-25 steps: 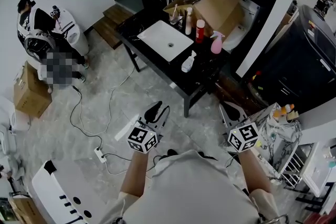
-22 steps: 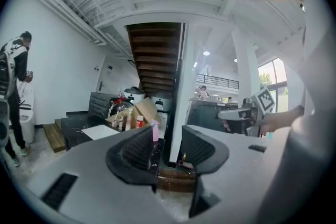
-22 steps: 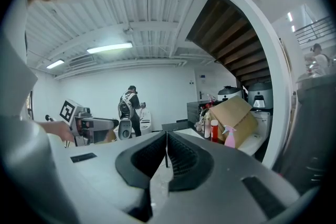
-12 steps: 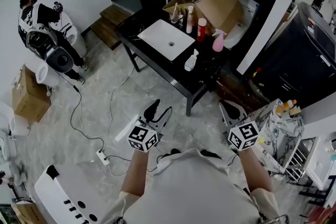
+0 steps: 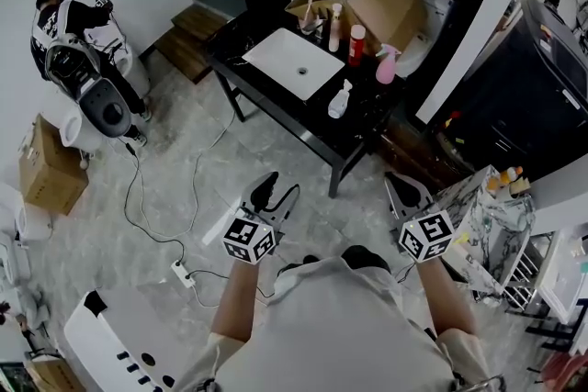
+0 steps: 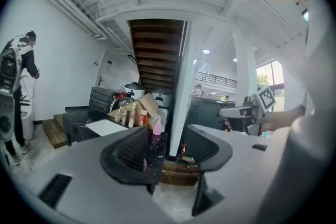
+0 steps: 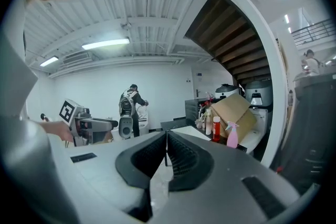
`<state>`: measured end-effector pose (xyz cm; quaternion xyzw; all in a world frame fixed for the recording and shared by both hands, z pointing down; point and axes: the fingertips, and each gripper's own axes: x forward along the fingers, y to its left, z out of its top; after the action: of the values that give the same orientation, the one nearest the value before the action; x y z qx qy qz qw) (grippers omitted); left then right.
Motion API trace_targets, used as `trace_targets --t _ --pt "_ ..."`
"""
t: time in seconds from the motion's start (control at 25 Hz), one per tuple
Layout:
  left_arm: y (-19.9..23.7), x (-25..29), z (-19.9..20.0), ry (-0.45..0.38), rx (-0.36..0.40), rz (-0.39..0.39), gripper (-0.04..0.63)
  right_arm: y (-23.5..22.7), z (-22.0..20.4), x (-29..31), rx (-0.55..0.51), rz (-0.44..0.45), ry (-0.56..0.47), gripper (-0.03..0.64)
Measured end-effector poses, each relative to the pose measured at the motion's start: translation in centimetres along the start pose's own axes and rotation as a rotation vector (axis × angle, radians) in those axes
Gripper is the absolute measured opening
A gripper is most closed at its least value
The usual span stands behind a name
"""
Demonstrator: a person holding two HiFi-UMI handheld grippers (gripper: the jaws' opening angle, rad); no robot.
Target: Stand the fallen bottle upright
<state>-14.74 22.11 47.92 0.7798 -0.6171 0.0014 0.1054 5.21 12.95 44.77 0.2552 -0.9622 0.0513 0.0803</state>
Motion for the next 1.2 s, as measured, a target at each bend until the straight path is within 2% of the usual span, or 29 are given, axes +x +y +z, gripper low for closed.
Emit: trace_targets --t 0.6,1.2 --pt "2.1 2.5 -0.3 0.019 -0.015 0.014 0.236 -2.5 -0.9 2.8 0.037 -0.008 0.022 0.034" --pt "6.4 13.3 0.8 0.058 -0.041 0.054 0.236 -11.8 -0.3 11.4 0.059 0.044 0.068 0.034"
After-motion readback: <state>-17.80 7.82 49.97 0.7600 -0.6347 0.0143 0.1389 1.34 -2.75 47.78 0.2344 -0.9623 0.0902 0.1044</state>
